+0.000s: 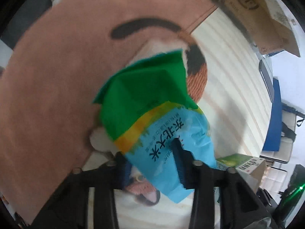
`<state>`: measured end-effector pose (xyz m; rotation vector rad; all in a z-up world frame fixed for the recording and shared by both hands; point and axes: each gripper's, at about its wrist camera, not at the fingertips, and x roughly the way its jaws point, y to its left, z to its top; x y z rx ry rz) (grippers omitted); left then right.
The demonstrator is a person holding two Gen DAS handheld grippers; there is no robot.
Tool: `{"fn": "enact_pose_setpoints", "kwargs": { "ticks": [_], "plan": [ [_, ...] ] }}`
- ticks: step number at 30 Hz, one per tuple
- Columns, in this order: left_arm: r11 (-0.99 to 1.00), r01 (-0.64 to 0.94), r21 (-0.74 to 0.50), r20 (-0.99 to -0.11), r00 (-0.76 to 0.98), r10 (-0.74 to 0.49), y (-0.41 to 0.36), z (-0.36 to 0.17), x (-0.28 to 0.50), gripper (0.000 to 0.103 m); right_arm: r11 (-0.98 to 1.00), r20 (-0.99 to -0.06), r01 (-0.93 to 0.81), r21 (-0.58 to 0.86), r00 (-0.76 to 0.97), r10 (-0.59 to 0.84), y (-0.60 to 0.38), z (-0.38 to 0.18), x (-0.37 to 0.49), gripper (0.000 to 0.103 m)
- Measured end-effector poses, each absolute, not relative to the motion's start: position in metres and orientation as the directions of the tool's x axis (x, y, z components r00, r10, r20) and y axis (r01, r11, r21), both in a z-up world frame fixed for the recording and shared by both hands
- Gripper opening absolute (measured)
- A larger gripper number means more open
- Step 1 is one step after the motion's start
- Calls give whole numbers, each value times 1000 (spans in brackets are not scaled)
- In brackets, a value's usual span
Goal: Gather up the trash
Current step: 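Grasp the green-blue rice bag with the left tool while the right tool grasps the white box, then carry the rice bag and white box to the bin and open both tools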
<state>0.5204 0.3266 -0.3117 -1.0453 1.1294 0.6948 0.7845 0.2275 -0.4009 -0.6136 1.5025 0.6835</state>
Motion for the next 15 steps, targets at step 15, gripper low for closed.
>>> {"fn": "enact_pose_setpoints", "kwargs": {
  "ticks": [15],
  "plan": [
    [657, -748, -92, -927, 306, 218, 277, -219, 466, 6, 755, -985, -648, 100, 40, 165, 182, -345, 753, 87]
  ]
}}
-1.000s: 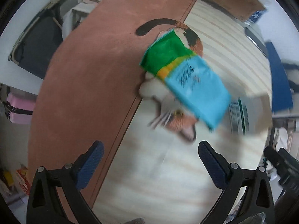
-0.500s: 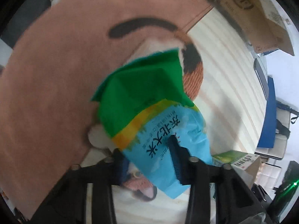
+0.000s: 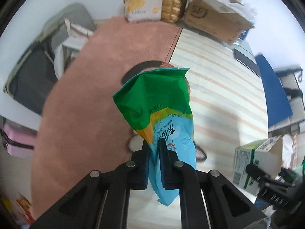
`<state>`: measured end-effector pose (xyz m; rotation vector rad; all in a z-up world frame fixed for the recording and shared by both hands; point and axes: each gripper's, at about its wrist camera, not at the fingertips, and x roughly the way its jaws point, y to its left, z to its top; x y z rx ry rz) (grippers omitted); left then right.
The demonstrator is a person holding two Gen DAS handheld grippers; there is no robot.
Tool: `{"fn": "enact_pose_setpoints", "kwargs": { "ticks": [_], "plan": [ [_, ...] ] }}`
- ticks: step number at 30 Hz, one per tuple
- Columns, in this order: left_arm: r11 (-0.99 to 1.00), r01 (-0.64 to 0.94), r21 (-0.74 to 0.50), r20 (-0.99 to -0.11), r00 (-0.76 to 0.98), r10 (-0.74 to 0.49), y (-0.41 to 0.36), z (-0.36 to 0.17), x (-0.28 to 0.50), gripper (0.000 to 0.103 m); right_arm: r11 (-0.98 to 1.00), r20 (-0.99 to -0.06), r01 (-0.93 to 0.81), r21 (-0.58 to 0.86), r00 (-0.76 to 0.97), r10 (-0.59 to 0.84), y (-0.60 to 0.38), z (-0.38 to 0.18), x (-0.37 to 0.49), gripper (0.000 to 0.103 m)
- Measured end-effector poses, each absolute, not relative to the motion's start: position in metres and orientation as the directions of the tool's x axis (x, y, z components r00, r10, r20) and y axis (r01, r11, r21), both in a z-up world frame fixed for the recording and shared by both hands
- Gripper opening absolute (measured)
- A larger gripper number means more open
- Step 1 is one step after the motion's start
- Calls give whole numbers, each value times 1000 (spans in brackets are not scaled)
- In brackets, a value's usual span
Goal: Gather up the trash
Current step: 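Carry the rice bag and white box to the bin and open both tools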
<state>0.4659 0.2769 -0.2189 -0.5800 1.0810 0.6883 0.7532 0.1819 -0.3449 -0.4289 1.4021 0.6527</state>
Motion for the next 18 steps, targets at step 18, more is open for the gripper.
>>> {"fn": "enact_pose_setpoints", "kwargs": {
  "ticks": [18],
  "plan": [
    [803, -590, -88, -869, 439, 227, 173, -152, 250, 6, 831, -951, -544, 112, 183, 248, 47, -223, 497, 86]
  ]
}}
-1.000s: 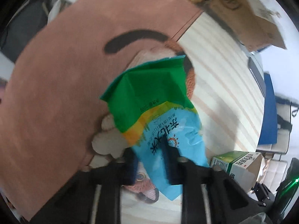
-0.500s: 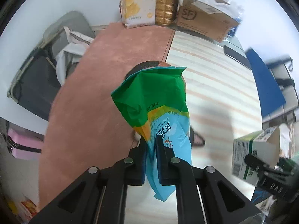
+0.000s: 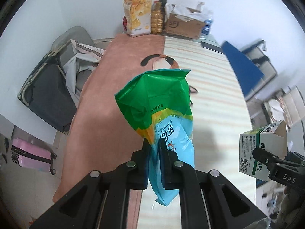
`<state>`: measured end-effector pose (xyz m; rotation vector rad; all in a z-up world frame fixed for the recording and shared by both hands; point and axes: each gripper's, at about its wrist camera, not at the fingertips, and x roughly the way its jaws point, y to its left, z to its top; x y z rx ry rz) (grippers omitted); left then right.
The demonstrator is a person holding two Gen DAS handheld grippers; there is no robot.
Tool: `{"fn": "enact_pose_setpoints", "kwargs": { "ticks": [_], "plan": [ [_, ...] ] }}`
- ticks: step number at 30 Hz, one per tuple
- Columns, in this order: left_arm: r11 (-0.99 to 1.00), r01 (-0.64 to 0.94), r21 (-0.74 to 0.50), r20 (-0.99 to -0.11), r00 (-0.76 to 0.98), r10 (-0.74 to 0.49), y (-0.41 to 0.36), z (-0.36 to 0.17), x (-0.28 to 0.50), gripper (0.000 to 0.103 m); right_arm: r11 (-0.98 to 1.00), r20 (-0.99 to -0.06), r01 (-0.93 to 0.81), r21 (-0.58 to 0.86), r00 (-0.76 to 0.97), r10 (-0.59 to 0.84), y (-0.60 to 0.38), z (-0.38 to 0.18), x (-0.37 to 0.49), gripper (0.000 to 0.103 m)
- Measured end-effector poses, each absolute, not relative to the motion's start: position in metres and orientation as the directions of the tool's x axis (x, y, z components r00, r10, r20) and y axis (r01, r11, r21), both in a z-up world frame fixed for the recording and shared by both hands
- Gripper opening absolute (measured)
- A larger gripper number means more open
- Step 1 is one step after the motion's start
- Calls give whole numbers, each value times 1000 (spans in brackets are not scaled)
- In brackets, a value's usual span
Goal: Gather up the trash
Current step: 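Carry the rice bag and white box to the bin and open both tools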
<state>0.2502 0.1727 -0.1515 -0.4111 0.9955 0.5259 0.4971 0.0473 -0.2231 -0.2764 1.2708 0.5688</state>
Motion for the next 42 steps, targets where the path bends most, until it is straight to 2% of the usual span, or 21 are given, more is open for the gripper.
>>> {"fn": "enact_pose_setpoints", "kwargs": {
  "ticks": [9, 17, 23, 30, 35, 41, 42],
  "plan": [
    [883, -447, -143, -875, 475, 98, 113, -143, 114, 6, 891, -943, -428, 150, 209, 260, -51, -195, 300, 86],
    [888, -412, -201, -931, 362, -43, 65, -196, 44, 6, 906, -967, -379, 189, 90, 240, -114, -237, 170, 86],
    [850, -482, -212, -968, 225, -114, 37, -294, 26, 7, 914, -982, -361, 188, -56, 180, -151, -330, 124, 86],
    [776, -590, -225, -974, 102, -204, 24, -457, 37, 7, 928, -977, -317, 196, -148, 155, -179, -477, 112, 86],
    [759, -606, -239, -962, 40, -272, 22, -564, 66, 7, 942, -970, -271, 197, -196, 146, -186, -582, 108, 86],
    [793, -567, -222, -958, -26, -287, 24, -669, 97, 23, 941, -961, -265, 209, -233, 148, -172, -688, 122, 87],
    [798, -563, -216, -960, -27, -279, 27, -679, 91, 29, 939, -958, -263, 222, -239, 159, -168, -703, 124, 87]
  ]
}}
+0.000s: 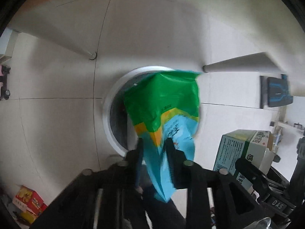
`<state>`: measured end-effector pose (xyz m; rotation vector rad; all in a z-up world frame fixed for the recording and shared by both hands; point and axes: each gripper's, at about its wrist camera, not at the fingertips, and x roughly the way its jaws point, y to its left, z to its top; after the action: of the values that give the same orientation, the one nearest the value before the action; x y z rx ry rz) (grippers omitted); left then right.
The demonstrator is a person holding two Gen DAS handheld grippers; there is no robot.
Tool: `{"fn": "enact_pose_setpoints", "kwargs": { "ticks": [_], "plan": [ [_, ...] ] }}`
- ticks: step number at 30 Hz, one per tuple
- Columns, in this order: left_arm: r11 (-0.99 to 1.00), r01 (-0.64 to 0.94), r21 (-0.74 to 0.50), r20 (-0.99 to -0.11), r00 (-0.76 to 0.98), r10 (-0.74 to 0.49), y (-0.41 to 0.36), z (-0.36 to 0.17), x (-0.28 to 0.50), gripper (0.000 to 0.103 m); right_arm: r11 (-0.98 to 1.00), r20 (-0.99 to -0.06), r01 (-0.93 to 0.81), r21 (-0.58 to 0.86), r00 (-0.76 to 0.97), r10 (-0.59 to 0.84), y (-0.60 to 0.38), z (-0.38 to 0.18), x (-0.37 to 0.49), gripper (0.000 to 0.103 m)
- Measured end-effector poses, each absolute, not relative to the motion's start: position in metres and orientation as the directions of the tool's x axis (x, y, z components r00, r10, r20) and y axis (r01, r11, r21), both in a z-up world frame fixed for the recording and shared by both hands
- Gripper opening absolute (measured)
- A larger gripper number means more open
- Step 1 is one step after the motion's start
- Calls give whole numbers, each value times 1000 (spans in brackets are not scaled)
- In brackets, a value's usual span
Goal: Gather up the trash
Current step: 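Carry the rice bag and white box to the bin and open both tools, then raise both tools away from the bin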
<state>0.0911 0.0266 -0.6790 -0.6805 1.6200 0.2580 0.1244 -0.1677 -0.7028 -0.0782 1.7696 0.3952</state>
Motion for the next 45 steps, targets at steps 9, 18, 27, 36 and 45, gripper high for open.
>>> {"fn": "enact_pose_setpoints", "kwargs": {
  "ticks": [9, 18, 27, 36, 45],
  "plan": [
    [813, -570, -118, -986, -31, -165, 50, -711, 62, 102, 917, -933, -299, 266, -321, 166, -134, -798, 109, 103],
    [843, -536, -51, -999, 45, -32, 56, -674, 31, 102, 903, -972, -403, 151, -228, 61, -125, -781, 95, 103],
    [845, -533, -40, -998, 61, -9, 39, -610, 10, 102, 913, -992, -407, 41, -124, -10, -137, -704, 92, 103],
    [838, -544, -46, -997, 81, -3, 13, -492, -25, 102, 908, -997, -418, 46, -75, 16, -147, -562, 70, 103],
    [860, -500, -98, -988, 151, -24, -20, -342, -60, 102, 903, -994, -417, 107, -51, 94, -174, -388, 46, 103]
  ]
}}
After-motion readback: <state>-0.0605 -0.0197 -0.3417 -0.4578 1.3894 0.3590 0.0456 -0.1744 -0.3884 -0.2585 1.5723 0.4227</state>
